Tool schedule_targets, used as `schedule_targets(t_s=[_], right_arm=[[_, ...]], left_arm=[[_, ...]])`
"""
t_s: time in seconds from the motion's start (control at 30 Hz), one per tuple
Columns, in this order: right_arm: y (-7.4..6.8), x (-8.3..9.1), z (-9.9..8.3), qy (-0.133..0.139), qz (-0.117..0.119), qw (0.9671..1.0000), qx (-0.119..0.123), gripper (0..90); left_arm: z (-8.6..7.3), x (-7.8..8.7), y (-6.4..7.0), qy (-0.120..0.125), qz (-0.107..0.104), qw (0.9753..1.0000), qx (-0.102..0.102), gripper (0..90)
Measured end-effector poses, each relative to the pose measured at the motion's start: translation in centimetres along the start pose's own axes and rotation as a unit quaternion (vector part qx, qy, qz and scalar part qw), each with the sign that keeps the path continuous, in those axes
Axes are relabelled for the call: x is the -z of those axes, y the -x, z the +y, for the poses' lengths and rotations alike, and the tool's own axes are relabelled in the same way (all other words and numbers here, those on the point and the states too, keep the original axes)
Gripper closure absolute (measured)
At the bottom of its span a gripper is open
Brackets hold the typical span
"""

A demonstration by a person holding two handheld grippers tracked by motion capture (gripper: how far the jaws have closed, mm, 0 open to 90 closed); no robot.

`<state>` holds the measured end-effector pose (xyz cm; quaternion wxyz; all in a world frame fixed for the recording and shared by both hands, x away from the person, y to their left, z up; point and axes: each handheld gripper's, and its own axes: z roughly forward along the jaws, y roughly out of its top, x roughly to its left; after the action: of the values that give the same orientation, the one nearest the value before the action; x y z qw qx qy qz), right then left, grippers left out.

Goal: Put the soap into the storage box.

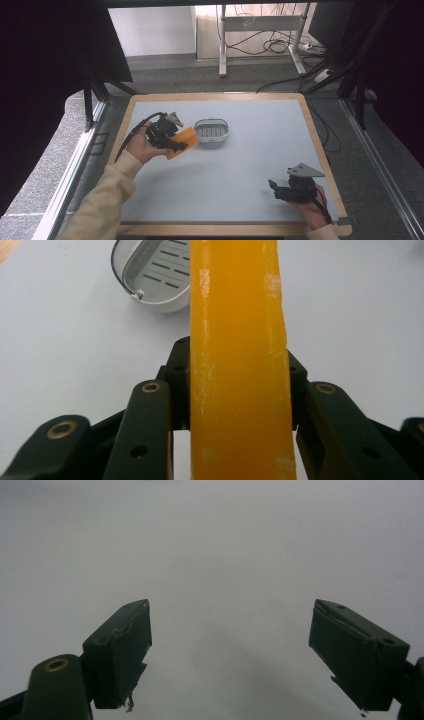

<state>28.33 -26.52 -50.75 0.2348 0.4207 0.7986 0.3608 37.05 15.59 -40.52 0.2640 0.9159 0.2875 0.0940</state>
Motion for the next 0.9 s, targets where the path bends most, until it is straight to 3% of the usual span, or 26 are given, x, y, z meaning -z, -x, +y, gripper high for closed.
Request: schedule_targets(t_s=[0.9], right_arm=[[0.1, -0.1, -0.1, -0.003, -0.002, 1.0000, 0.000, 17.5]], left_arm=[[1.8, -0.4, -0.6, 0.006, -0.003, 0.9998, -0.018, 61.6]])
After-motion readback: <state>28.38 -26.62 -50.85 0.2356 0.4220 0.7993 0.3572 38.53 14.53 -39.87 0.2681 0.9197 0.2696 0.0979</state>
